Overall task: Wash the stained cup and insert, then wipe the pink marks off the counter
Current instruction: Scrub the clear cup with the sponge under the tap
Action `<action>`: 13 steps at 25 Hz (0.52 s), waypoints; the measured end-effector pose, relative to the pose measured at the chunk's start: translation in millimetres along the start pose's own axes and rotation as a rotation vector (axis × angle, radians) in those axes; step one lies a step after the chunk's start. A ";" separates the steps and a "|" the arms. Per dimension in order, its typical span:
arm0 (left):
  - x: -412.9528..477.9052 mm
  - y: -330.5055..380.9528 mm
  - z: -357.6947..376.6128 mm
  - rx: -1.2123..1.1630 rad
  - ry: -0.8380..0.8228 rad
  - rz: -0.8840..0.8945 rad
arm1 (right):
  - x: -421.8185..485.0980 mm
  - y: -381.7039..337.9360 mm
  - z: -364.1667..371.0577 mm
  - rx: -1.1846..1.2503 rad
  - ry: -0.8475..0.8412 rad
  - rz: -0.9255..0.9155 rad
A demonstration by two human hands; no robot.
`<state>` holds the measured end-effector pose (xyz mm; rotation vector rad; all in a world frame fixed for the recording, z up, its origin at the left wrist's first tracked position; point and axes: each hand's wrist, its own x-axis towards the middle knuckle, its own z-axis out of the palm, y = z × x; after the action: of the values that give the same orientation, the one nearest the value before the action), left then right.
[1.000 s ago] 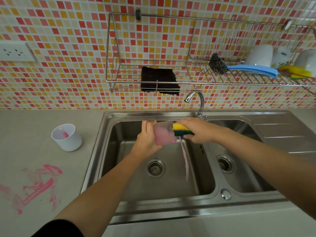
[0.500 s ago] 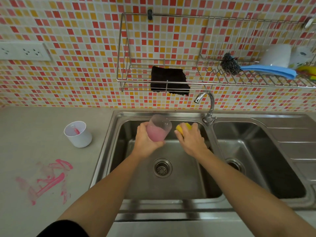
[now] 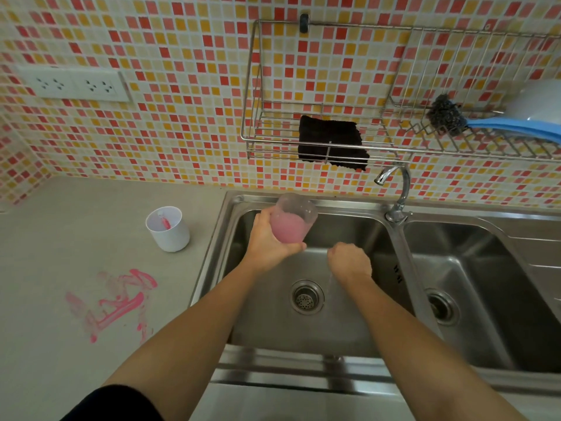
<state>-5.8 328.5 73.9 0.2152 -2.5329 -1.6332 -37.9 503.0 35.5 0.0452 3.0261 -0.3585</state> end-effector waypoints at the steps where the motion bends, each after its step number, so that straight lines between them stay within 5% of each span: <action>1: -0.3 -1.9 -3.1 -0.021 -0.006 -0.001 | -3.4 -3.8 -4.3 0.150 0.057 0.066; 5: 0.7 -9.6 -15.1 -0.117 -0.049 -0.009 | -27.5 -27.7 -44.9 0.779 0.394 0.192; 9: 5.3 -10.4 -28.0 -0.147 -0.055 -0.001 | -39.4 -69.2 -131.1 0.976 0.721 -0.174; 13: 6.4 0.9 -46.2 -0.210 -0.046 0.030 | 11.0 -127.0 -202.0 0.846 0.464 -0.262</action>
<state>-3.9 286.4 93.8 0.1200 -2.3601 -1.8952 -72.1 427.1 259.4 -0.2403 3.0214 -1.8389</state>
